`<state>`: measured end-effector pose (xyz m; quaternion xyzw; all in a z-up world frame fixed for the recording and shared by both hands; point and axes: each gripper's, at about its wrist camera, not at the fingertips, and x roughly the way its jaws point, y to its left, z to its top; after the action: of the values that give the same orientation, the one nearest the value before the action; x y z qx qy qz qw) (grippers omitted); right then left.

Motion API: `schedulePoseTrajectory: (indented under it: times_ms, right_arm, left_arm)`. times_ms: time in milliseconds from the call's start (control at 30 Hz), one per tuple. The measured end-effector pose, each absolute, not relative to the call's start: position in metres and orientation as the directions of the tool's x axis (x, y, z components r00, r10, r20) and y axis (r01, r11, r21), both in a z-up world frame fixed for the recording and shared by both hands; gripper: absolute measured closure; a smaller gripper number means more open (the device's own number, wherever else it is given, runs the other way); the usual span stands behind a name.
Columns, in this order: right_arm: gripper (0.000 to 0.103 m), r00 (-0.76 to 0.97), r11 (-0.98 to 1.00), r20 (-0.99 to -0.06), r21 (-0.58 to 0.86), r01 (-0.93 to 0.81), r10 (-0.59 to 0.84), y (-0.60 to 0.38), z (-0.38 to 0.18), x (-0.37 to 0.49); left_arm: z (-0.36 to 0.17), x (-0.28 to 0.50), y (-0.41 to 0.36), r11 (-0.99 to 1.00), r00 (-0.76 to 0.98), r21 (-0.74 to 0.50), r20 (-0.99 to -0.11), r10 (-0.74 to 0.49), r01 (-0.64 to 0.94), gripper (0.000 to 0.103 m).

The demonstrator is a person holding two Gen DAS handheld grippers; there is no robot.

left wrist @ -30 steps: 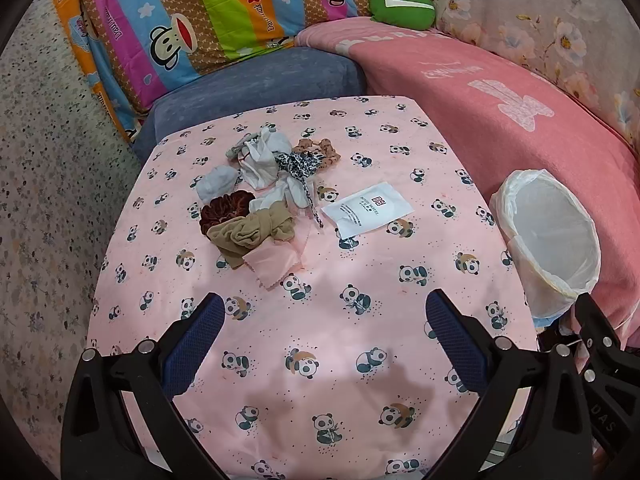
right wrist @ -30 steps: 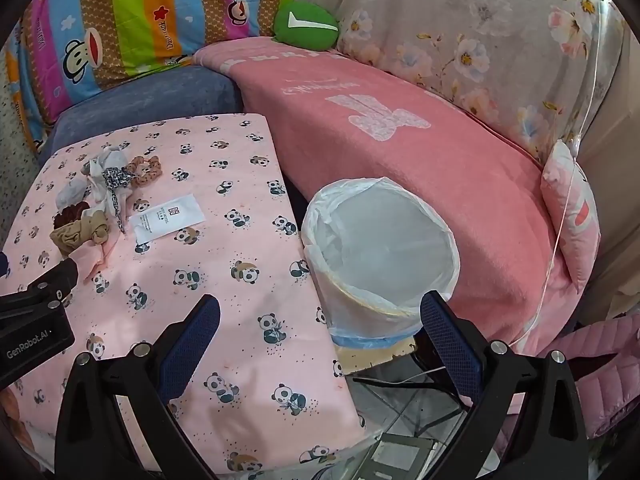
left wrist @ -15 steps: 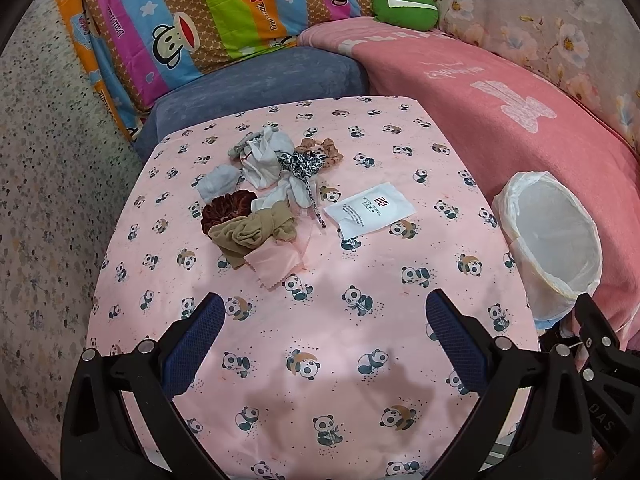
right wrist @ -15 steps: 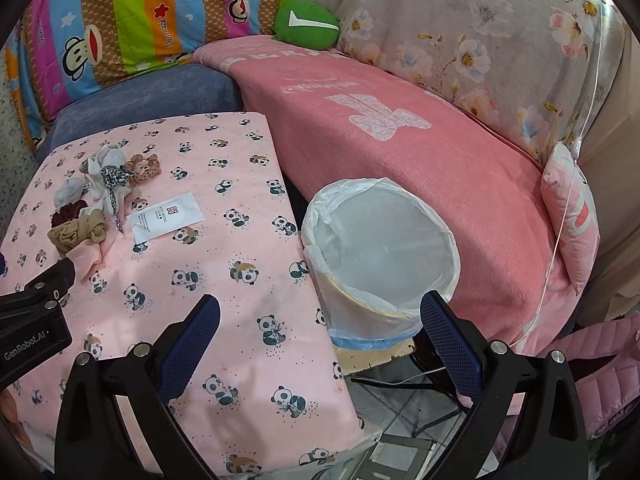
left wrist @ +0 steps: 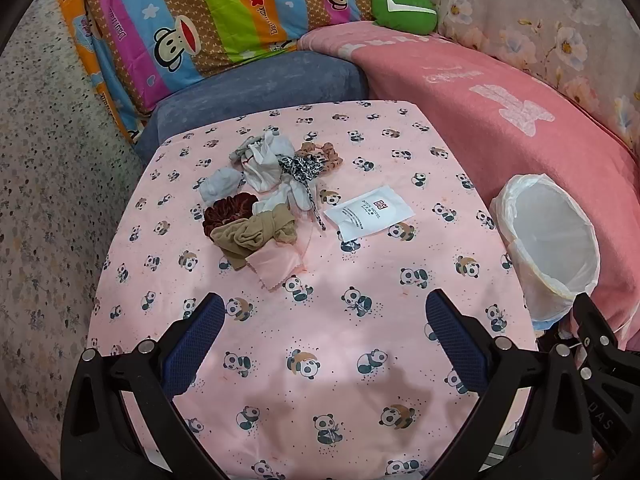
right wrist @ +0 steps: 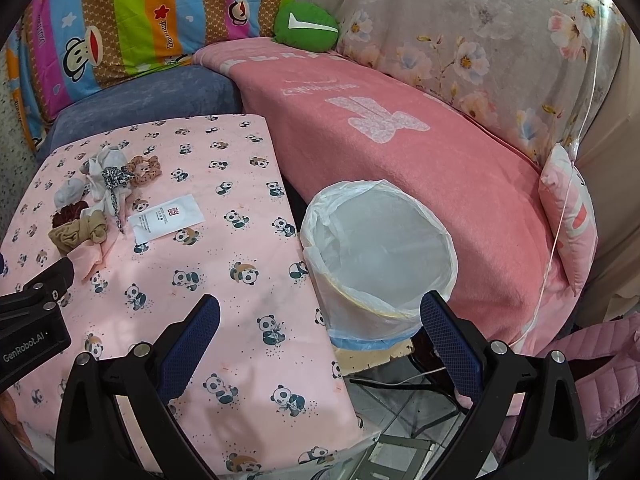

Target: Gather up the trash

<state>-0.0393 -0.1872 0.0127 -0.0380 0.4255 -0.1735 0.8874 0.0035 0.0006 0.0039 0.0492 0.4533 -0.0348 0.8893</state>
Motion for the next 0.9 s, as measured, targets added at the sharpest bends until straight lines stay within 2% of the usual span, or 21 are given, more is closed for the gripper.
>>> schedulePoseTrajectory:
  times_ms: [900]
  right_arm:
    - [0.005,0.58,0.935,-0.738,-0.216,0.28,-0.344,-0.1873,0.0169,-0.0423]
  left_arm:
    - [0.0067,0.001,-0.0007,0.993,0.591,0.06,-0.806,-0.014,0.106,0.007]
